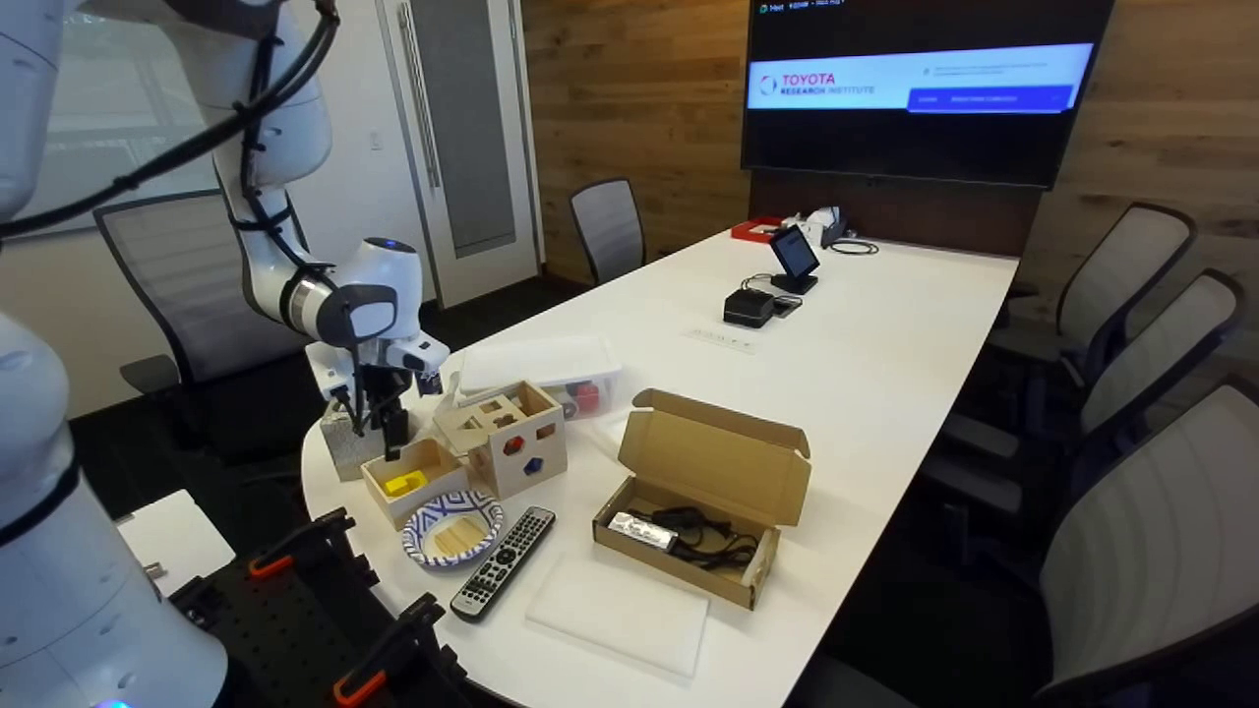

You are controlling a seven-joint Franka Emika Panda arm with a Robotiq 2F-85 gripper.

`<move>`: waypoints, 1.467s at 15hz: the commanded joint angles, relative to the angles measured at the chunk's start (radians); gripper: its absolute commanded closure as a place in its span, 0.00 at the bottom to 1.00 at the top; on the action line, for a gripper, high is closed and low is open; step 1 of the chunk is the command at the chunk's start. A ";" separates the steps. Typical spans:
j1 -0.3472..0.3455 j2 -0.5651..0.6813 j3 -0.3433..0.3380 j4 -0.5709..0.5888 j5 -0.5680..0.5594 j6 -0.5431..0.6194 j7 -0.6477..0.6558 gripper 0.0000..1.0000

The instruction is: Pick up the yellow block and put it in the object through square hole

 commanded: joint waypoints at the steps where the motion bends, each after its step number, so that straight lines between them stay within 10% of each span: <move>1: 0.035 0.072 -0.002 0.035 0.031 0.069 0.019 0.00; 14: 0.243 0.155 -0.175 0.095 0.001 0.087 0.183 0.00; 22: 0.237 0.196 -0.171 0.117 -0.002 0.084 0.187 0.00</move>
